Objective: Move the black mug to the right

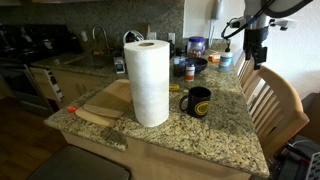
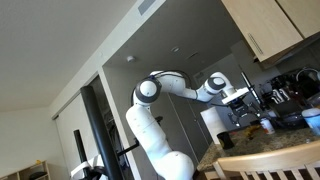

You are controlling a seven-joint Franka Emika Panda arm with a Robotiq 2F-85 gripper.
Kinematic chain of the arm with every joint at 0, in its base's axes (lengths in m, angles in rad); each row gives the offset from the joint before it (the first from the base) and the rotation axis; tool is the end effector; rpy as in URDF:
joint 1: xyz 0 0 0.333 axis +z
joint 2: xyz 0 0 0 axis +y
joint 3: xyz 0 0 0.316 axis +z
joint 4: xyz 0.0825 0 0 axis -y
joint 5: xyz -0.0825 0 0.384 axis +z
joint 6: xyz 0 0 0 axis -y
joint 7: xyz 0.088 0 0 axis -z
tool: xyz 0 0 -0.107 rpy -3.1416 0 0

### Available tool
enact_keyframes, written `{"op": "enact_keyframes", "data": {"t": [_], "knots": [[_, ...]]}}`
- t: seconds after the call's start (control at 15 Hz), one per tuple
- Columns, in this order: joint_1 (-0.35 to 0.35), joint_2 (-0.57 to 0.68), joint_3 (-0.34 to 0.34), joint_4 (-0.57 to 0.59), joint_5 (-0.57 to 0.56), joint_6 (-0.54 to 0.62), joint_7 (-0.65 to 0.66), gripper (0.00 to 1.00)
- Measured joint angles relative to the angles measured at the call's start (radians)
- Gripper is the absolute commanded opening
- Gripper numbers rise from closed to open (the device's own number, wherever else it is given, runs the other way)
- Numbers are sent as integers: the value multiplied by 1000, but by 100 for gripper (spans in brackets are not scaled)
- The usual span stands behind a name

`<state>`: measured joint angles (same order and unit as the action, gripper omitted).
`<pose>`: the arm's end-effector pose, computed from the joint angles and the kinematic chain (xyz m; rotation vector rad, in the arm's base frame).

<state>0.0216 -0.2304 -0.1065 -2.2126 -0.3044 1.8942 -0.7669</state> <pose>0.4692 -0.0640 0.4692 2.6993 1.1350 -0.2746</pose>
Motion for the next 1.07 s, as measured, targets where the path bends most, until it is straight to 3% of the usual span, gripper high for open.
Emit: {"op": "enact_keyframes", "data": {"t": [0.2, 0.67, 0.87, 1.07], "knots": [[2, 1, 5, -1, 4, 0, -23, 100], [66, -6, 65, -99, -11, 65, -247, 100], [72, -12, 117, -116, -133, 65, -193, 100], [73, -26, 132, -118, -153, 60, -176, 100]]}}
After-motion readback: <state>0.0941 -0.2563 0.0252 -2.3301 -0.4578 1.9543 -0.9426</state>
